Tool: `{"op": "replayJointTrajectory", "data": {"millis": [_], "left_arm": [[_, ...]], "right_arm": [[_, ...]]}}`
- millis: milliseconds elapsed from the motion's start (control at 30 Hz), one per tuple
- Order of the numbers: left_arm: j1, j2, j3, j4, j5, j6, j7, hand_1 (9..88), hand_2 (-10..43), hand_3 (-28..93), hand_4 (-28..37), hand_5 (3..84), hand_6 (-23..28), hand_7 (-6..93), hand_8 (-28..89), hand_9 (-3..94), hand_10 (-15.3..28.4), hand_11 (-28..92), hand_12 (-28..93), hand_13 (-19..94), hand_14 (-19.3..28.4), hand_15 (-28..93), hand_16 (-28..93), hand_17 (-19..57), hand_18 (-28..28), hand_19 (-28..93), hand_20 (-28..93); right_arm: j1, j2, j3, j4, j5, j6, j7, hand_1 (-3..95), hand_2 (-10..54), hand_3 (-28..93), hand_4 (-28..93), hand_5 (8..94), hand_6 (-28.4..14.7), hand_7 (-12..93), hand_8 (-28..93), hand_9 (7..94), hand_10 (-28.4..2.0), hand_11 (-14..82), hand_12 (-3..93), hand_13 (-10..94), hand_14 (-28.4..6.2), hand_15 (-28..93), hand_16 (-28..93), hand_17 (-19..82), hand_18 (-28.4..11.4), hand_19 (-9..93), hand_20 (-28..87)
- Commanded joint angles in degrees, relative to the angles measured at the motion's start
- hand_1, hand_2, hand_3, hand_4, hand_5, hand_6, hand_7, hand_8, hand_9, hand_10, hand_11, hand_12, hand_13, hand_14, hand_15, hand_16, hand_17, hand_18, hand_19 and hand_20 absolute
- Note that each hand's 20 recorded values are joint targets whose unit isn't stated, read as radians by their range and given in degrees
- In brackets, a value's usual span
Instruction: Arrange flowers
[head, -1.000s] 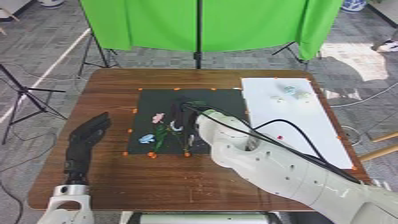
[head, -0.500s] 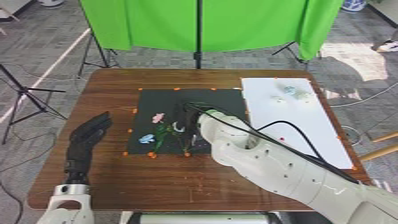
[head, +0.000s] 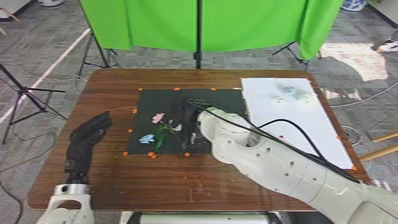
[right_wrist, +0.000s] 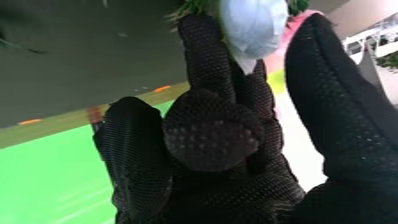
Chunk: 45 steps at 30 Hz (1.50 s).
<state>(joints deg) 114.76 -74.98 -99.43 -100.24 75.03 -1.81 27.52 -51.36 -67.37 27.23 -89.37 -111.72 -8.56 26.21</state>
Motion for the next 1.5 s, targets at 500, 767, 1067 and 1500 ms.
{"op": "replayJointTrajectory", "data": {"millis": [500, 767, 1067, 1500], "left_arm": [[1.2, -2.42, 1.07, 0.01, 0.24, -0.74, -0.81, 28.1, -9.5, 63, -15.4, 47.2, 4.7, 12.8, -5, 42.8, 13.5, 18, 15, 34, 18.2, 18, 3, 8.2, 17.4, 15, 22], [2.2, -2.52, 0.61, -0.57, 0.28, -0.53, -1.12, 28.0, -9.5, 63, -15.3, 47.2, 4.8, 12.7, -5, 42.8, 13.5, 18, 15, 34, 18.3, 19, 3, 8.2, 17.4, 15, 22], [2.8, -2.52, 0.42, -1.04, 0.44, -0.35, -1.36, 28.2, -9.5, 63, -15.5, 47.2, 4.7, 12.8, -5, 42.8, 13.5, 18, 15, 34, 18.2, 19, 3, 8.2, 17.4, 15, 22], [3.1, -3.06, 0.26, -1.23, 0.52, -0.45, -1.38, 28.1, -9.5, 63, -15.4, 47.2, 4.6, 12.8, -5, 42.9, 13.4, 18, 15, 34, 18.2, 19, 3, 8.1, 17.4, 15, 22]], "right_arm": [[3.1, 3.4, 6.3, -7.4, -2.4, 3.0, -2.0, 38.5, -9.5, 66, -15, 55.8, 1.8, 15, -9, 70.1, -13.4, 15.6, 21.9, 89, -1.9, 64, 33, 60, -15.9, 93, 65], [2.8, 12.3, 11.1, -11.1, -8.3, 4.3, 0.4, 35.0, -9.5, 64, -15, 57.3, 0.9, 15, -8, 71.4, -13.9, 17.6, 23.1, 88, -2.4, 64, 34, 59, -16.4, 93, 65], [-2.2, 19.8, 18.0, -6.8, -11.0, 3.3, 7.1, 30.9, -9.5, 56, -23, 64.4, -0.2, 15, -8, 82.6, -12.9, 22.1, 23.9, 91, -3.1, 64, 33, 61, -17.6, 93, 65], [-9.3, 21.3, 24.9, -0.4, -12.6, -1.5, 12.4, 34.7, -9.5, 60, -21, 65.2, 0.3, 15, -8, 82.9, -12.6, 20.8, 23.3, 91, -2.9, 63, 34, 61, -17.7, 93, 65]]}}
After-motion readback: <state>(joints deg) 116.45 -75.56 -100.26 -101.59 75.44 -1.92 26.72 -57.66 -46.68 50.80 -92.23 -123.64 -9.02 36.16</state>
